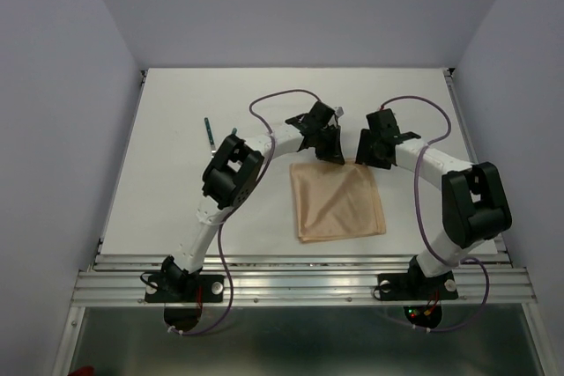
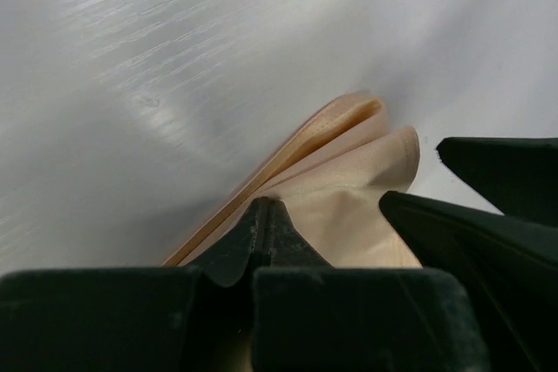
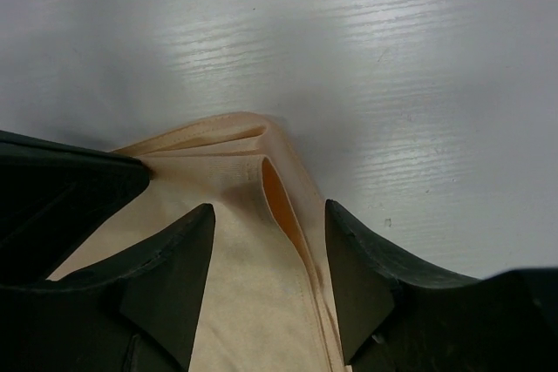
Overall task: Fold the napkin into a case and place the utensils inside
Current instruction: Fold the lower triangle-folded napkin at the center of the board.
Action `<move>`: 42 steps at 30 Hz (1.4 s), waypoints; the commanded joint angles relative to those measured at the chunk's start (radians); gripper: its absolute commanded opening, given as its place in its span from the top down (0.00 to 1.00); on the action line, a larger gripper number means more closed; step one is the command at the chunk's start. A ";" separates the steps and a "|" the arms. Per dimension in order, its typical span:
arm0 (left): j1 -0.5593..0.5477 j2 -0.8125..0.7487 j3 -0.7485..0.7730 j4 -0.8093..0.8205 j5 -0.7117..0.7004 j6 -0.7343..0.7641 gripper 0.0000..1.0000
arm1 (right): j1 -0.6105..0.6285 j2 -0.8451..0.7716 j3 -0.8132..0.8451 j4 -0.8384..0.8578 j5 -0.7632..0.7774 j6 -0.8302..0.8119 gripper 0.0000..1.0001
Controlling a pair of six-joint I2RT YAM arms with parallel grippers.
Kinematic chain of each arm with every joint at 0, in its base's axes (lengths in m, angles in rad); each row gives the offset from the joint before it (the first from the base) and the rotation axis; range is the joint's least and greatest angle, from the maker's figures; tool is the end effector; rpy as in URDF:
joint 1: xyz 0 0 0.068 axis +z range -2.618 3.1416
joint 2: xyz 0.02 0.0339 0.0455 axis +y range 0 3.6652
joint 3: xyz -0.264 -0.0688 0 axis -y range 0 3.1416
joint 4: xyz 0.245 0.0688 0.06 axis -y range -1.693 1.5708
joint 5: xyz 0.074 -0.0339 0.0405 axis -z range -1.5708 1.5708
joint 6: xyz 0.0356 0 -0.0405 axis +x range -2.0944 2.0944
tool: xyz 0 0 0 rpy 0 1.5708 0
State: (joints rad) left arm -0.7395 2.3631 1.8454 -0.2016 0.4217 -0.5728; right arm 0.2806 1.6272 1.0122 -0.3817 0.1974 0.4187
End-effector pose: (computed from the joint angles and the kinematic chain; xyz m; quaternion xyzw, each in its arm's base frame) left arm 0.3822 -0.3684 0.1596 0.1603 0.8803 -0.3974 0.2037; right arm 0.3178 0.0843 0.1933 0.0937 0.9502 0.0077 0.2971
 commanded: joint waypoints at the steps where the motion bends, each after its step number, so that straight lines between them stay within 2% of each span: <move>1: 0.002 0.034 0.083 -0.032 -0.017 0.027 1.00 | -0.008 0.013 0.032 0.027 -0.021 -0.040 0.41; 11: 0.003 0.025 0.054 -0.030 -0.014 0.034 1.00 | -0.017 0.114 0.063 0.055 -0.035 -0.081 0.41; 21: 0.005 0.042 0.063 -0.025 0.023 0.040 1.00 | -0.057 0.118 0.016 0.133 -0.067 -0.090 0.44; 24: 0.005 0.042 0.054 -0.022 0.026 0.040 1.00 | -0.057 0.117 0.009 0.141 -0.079 -0.092 0.50; 27: 0.005 0.041 0.044 -0.013 0.029 0.039 1.00 | -0.057 0.102 -0.003 0.158 -0.108 -0.078 0.72; 28: 0.005 0.039 0.038 -0.009 0.031 0.036 1.00 | -0.057 0.074 -0.015 0.193 -0.111 -0.061 0.86; 30: 0.003 0.039 0.037 -0.007 0.031 0.034 1.00 | -0.057 0.050 -0.049 0.219 -0.139 -0.055 0.95; 32: 0.005 0.039 0.037 -0.007 0.032 0.031 1.00 | -0.057 0.024 -0.058 0.230 -0.145 -0.040 0.99; 42: 0.003 0.039 0.023 -0.007 0.031 0.036 1.00 | -0.057 -0.093 -0.118 0.274 -0.179 0.032 0.99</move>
State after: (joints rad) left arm -0.7376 2.4023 1.8854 -0.1970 0.4545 -0.5583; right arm 0.2291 1.5906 0.8989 -0.1719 0.0471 0.4168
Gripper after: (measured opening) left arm 0.025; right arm 0.037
